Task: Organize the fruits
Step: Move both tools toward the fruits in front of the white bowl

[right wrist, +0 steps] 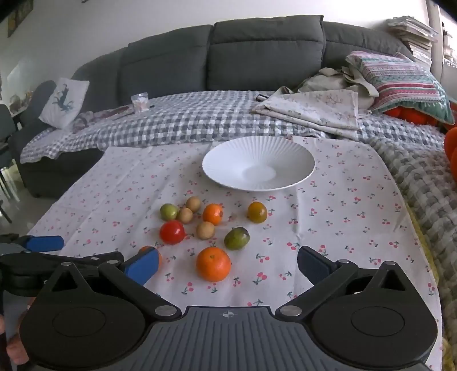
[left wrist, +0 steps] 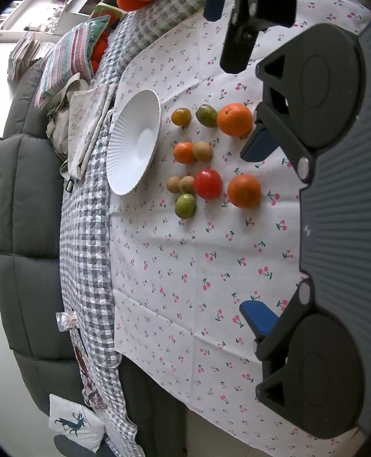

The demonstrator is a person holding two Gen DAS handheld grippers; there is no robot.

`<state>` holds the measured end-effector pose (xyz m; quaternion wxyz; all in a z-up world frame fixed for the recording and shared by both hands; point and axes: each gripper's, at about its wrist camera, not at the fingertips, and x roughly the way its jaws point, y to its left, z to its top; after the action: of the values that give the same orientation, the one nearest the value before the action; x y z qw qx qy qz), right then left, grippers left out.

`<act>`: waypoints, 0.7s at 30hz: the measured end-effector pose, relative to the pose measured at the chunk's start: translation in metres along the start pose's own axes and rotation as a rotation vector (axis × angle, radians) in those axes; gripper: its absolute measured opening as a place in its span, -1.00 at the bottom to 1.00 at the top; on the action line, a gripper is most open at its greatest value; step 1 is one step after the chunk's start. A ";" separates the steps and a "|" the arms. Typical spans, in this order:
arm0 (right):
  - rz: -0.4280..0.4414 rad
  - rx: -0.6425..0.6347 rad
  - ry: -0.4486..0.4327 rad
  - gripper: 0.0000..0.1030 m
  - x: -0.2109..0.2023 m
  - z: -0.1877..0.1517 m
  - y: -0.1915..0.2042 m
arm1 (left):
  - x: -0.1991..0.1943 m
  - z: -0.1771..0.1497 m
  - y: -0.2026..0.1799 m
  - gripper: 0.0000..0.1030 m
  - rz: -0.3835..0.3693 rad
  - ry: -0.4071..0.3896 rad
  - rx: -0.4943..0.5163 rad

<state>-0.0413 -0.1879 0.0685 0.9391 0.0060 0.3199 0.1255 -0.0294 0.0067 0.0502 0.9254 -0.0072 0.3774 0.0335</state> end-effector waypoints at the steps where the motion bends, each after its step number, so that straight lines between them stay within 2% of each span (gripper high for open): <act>1: -0.002 0.007 -0.004 1.00 0.000 -0.001 0.003 | 0.000 0.000 0.000 0.98 0.001 0.000 -0.001; 9: -0.025 0.001 0.011 1.00 -0.006 -0.002 0.000 | 0.002 -0.001 0.000 0.98 0.002 0.002 -0.001; 10: -0.018 -0.005 0.019 1.00 0.005 -0.003 0.002 | 0.002 -0.001 0.000 0.98 0.004 0.002 -0.001; 19: -0.033 0.005 0.031 1.00 0.015 -0.012 0.005 | 0.008 -0.001 0.002 0.98 0.015 0.010 0.004; 21: -0.034 -0.002 0.050 1.00 0.016 0.000 0.007 | 0.010 -0.002 0.002 0.98 0.013 0.015 0.008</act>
<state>-0.0305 -0.1768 0.0599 0.9327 -0.0038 0.3434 0.1100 -0.0235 0.0095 0.0419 0.9224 -0.0013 0.3844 0.0381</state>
